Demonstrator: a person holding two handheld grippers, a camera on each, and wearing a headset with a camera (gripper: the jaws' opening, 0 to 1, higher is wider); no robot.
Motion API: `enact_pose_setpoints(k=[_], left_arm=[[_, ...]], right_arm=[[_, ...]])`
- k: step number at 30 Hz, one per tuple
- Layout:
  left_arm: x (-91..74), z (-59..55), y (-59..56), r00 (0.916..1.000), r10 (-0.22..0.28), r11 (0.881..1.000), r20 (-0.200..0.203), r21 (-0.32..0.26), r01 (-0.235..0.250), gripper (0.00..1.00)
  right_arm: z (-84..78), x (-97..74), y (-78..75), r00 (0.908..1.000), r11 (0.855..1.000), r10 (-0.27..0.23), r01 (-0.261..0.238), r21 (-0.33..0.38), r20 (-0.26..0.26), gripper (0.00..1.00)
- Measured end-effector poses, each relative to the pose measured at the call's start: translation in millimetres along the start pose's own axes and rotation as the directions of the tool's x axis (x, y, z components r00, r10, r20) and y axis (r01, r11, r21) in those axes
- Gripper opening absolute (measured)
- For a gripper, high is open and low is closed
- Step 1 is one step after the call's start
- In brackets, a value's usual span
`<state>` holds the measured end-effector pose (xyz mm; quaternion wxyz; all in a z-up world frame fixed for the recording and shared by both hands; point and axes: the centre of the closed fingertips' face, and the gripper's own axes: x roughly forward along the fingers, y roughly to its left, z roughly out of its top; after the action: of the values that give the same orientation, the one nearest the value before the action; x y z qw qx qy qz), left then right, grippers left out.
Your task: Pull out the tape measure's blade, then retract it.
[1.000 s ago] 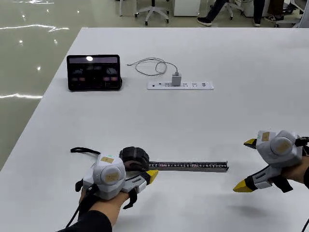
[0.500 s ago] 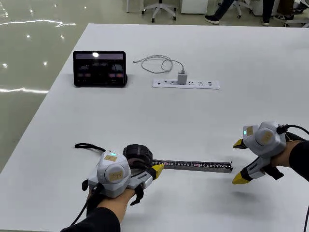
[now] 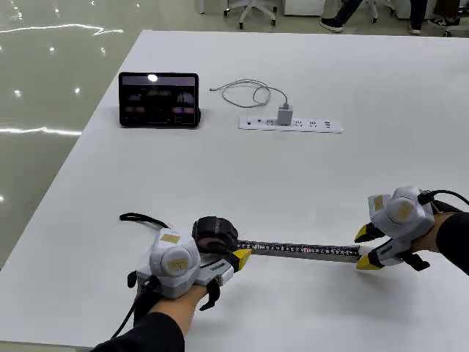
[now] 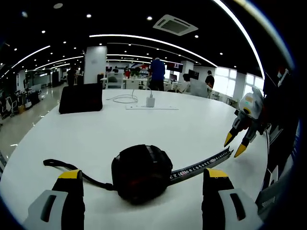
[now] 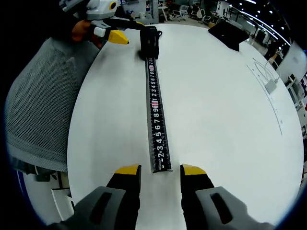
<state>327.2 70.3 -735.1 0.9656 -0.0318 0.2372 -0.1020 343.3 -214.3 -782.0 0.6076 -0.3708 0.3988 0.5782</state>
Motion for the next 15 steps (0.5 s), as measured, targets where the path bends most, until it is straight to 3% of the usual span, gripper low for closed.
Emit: enact_pose_setpoints(k=[9,15], left_arm=[[0.2,-0.6,4.7,0.9999,0.015,1.000,-0.001,-0.012,-0.015,1.00],[0.1,-0.3,5.4,0.9998,0.020,1.000,0.000,-0.014,-0.020,1.00]], right_arm=[[0.8,3.8,5.6,0.9998,1.000,0.015,-0.015,-0.024,-0.017,0.22],[-0.9,6.2,9.7,0.9991,0.999,0.027,-0.028,-0.026,-0.032,0.12]])
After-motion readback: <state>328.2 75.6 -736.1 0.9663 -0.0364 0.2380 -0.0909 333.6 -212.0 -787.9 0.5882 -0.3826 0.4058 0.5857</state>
